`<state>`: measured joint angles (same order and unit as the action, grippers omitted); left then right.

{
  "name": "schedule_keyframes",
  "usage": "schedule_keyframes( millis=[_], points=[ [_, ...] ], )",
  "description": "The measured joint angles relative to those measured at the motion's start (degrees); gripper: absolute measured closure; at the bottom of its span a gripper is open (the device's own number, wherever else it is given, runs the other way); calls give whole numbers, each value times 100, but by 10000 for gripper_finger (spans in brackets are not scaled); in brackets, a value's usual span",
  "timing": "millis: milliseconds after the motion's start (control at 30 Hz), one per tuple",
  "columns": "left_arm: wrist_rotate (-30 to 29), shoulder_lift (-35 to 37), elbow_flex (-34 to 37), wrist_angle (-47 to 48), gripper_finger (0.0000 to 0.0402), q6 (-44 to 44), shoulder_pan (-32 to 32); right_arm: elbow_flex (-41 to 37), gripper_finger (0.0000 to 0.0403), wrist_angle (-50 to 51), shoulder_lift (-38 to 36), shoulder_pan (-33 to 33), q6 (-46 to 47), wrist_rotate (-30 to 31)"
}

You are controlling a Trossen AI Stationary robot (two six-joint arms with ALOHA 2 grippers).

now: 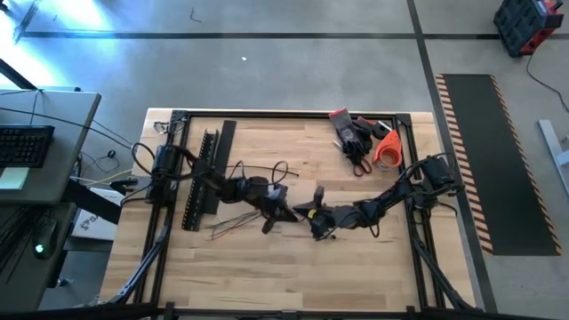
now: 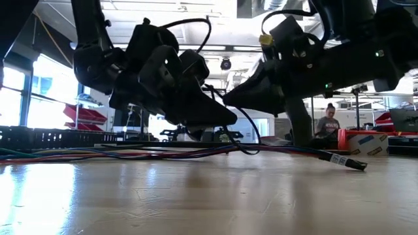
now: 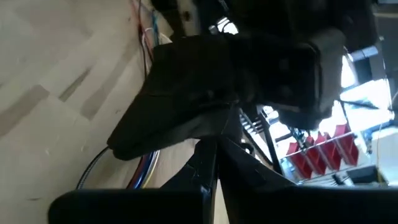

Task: Ziptie cables
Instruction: Wrap the cables together using the left black zip tie

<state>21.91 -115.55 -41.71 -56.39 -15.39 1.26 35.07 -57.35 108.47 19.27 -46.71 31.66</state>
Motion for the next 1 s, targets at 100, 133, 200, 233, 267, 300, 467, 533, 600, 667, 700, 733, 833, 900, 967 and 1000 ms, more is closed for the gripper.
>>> schedule_keyframes(
  millis=[100, 133, 200, 233, 267, 300, 467, 533, 600, 667, 700, 733, 833, 900, 967, 1000],
  points=[
    [304, 0, 0, 1, 402, -201, -92, 163, 403, 171, 0, 2, -428, 37],
    [417, 0, 0, 1, 402, -258, -116, 210, 403, 176, 0, 2, -595, 51],
    [626, 0, 0, -5, 402, -364, -168, 289, 403, 182, 0, 2, -918, 63],
    [713, 0, 0, -2, 402, -409, -181, 320, 403, 186, 0, 2, -1066, 70],
    [789, 0, 0, -2, 402, -453, -196, 352, 403, 187, 0, 2, -1194, 70],
    [883, 0, 0, -3, 402, -503, -208, 377, 403, 188, 0, 2, -1297, 69],
    [968, 0, 0, 43, 402, -554, -241, 524, 403, 411, 0, 2, -1371, -118],
    [978, 0, 0, 71, 402, -542, -237, 552, 403, 524, 0, 2, -1237, -125],
    [977, 0, 0, 70, 401, -481, -239, 542, 403, 549, 0, 2, -1058, -124],
    [986, 0, 0, 71, 397, -455, -239, 539, 403, 597, 0, 2, -858, -65],
    [1033, 0, 0, 71, 392, -434, -239, 537, 403, 622, 0, 0, -784, -26],
    [1128, 8, 0, 69, 386, -390, -239, 537, 403, 646, 0, 1, -730, -2],
    [1344, 68, 0, 69, 363, -336, -239, 535, 403, 713, 0, 2, -708, 74],
    [1332, 153, 69, 94, 346, -164, -239, 535, 403, 737, 0, 2, -545, 88],
    [1232, 284, 226, 129, 335, 113, -233, 533, 403, 751, 0, 2, -381, 123],
    [1152, 348, 313, 125, 332, 211, -225, 533, 403, 772, 0, 2, -330, 155]
  ],
)
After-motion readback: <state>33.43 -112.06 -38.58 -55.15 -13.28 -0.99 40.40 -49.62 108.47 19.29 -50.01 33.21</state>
